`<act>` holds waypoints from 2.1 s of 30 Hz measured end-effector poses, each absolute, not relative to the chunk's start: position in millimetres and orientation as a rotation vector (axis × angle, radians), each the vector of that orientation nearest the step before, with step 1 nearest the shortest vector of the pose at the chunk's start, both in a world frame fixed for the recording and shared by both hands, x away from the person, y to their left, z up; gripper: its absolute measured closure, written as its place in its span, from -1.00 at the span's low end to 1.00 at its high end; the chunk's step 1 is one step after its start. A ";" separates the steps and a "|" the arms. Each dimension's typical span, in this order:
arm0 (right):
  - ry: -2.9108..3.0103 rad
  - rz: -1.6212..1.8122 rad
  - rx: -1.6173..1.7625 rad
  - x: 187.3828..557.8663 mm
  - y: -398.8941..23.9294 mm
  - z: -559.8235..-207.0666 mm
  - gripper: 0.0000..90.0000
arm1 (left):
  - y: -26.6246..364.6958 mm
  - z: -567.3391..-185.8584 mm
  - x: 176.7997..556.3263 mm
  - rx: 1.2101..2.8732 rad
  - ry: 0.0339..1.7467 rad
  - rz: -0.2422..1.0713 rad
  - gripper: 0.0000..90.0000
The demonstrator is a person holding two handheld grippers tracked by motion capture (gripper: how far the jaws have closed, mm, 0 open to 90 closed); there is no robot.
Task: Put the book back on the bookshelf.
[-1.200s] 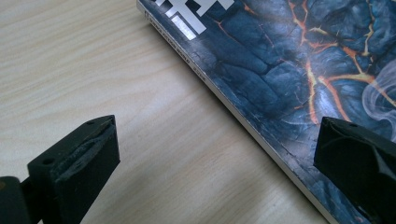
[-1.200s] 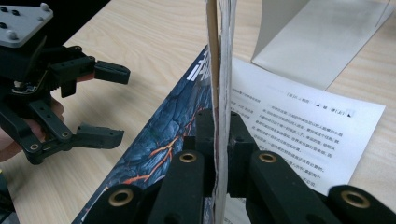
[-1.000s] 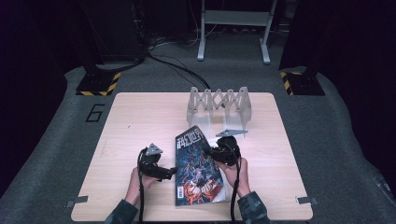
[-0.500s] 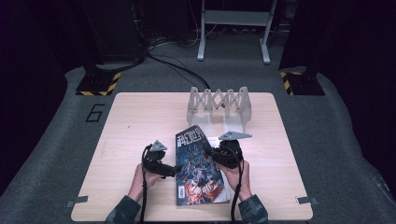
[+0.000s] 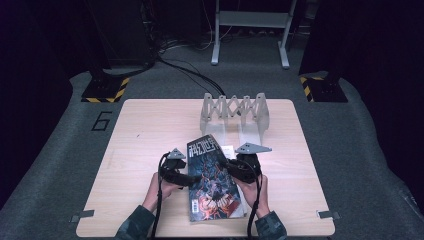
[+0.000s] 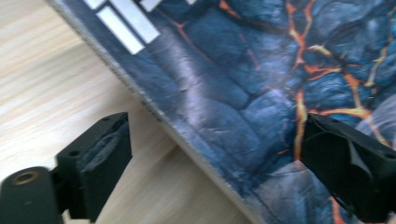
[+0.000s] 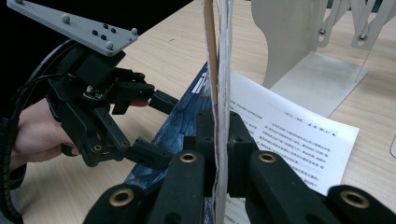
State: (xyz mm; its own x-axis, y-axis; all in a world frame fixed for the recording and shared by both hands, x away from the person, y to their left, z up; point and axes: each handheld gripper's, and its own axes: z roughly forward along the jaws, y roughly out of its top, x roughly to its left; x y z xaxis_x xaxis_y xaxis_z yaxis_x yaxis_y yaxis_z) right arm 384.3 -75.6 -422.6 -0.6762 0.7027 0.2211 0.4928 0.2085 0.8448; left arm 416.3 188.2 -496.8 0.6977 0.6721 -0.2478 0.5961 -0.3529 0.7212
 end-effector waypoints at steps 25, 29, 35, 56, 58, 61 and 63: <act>2.263 1.448 1.130 385.2 -74.6 -423.4 0.94 | 192.8 -499.4 418.6 2.008 1.000 0.058 -0.01; 2.266 1.445 1.130 385.6 -73.9 -423.7 0.93 | 192.2 -498.3 418.2 2.019 1.020 0.075 0.05; 2.268 1.425 1.155 386.6 -73.7 -424.3 0.93 | 194.6 -496.4 421.3 2.014 1.050 0.070 0.19; 2.267 1.320 1.312 399.4 -86.2 -438.5 0.90 | 193.4 -479.9 416.5 2.006 0.984 0.127 0.48; 2.267 1.301 1.321 401.2 -86.7 -440.1 0.90 | 194.3 -477.4 415.6 2.012 0.965 0.153 0.49; 2.274 1.286 1.339 403.1 -87.0 -441.7 0.90 | 194.2 -475.4 413.8 2.000 0.971 0.147 0.50; 2.281 1.269 1.366 406.7 -88.1 -445.1 0.90 | 195.9 -471.7 413.2 2.013 0.937 0.167 0.51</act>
